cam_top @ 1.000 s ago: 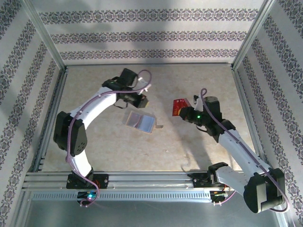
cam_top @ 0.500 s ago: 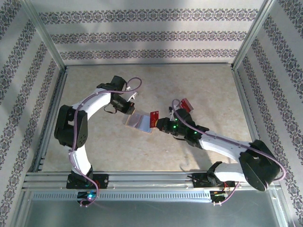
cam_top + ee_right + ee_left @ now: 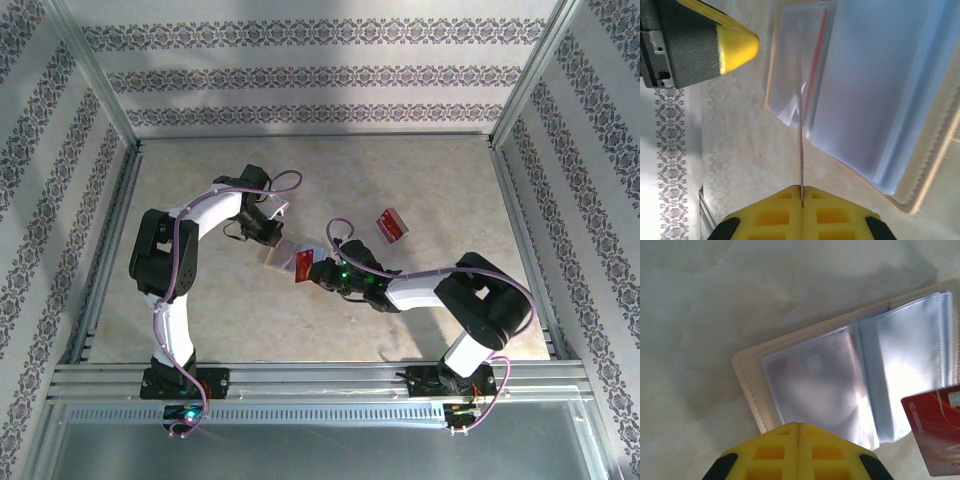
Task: Put the credit cards into the card holder
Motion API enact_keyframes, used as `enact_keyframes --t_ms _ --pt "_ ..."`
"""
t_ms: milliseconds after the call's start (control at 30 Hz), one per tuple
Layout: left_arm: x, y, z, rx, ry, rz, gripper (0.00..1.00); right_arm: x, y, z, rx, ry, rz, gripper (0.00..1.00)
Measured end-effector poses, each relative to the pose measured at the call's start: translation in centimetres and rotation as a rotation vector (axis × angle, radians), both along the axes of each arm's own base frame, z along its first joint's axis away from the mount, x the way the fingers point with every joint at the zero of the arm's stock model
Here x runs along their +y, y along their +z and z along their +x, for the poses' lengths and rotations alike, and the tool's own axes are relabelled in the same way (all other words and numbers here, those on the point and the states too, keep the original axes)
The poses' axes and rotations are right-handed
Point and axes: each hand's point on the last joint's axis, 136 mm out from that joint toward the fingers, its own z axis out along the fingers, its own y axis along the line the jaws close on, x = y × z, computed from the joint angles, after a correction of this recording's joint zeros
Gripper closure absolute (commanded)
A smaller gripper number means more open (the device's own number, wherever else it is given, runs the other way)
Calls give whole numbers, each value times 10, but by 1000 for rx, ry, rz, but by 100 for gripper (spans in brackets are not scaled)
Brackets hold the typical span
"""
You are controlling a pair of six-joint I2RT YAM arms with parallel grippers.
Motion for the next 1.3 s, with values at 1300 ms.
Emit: enact_keyframes --t_ms 1300 --pt "12 -25 -18 56 9 47 100 7 -21 -10 64 2 19 100"
